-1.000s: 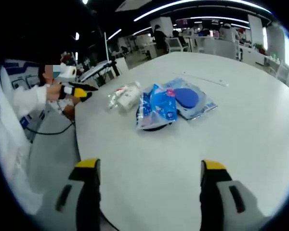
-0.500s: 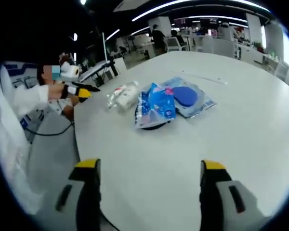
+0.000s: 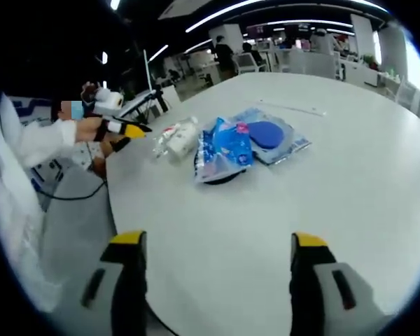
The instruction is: Arrange the tabletop items into an orderly group along one side of the table until the central work area is clear of visible clutter.
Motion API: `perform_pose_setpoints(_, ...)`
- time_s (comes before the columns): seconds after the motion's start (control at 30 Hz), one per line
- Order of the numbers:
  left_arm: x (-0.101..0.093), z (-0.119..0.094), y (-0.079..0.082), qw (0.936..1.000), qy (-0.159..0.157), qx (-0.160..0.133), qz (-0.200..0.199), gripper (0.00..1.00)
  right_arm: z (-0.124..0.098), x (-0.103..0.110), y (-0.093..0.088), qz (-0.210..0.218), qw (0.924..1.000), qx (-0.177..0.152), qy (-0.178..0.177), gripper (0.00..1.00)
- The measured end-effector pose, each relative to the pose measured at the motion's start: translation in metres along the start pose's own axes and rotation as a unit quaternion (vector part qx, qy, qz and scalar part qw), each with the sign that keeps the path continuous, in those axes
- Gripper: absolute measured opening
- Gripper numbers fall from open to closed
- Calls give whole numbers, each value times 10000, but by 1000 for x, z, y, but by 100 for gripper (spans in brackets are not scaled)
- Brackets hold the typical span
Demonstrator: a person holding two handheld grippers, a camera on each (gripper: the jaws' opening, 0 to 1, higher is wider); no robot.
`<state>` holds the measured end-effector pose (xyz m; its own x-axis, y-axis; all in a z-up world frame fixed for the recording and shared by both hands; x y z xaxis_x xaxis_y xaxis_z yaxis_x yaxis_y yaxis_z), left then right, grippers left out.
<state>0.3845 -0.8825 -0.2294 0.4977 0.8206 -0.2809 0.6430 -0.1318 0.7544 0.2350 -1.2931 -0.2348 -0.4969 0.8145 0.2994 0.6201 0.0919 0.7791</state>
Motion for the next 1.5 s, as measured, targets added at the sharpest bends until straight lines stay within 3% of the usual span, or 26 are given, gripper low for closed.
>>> perform_pose_setpoints(0.17,4,8,-2,9995,192,240,34,83,-1,0,-3,41,10000,-7,-22,83)
perform_pose_setpoints(0.4,3,21,0,9990,290,351,-18,80,0,3,-8,132,9999,-15,-27,83)
perform_pose_setpoints(0.8,5,41,1,9965,538,594,221,71,-4,9,-16,264,9996,-59,-76,83)
perform_pose_setpoints(1.17,8,50,1,9931,703,796,493,65,-9,5,-22,410,9984,-110,-376,82)
perform_pose_setpoints(1.5,7,62,0,9923,717,869,506,58,-11,9,-30,617,9966,-166,-520,82)
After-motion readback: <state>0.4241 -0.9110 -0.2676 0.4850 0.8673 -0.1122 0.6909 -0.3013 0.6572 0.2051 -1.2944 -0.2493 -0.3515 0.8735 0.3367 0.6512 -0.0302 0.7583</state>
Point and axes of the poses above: the point that each gripper's makers call its tool centre point, and the gripper's own axes: z roughly forward along the fingers, x roughly to its left, y roughly out of its top, the point moved 10 cm from there along -z, roughly backward along the fingers, and after that the axes turned 8 degrees about -x, right-handed, at the moved point
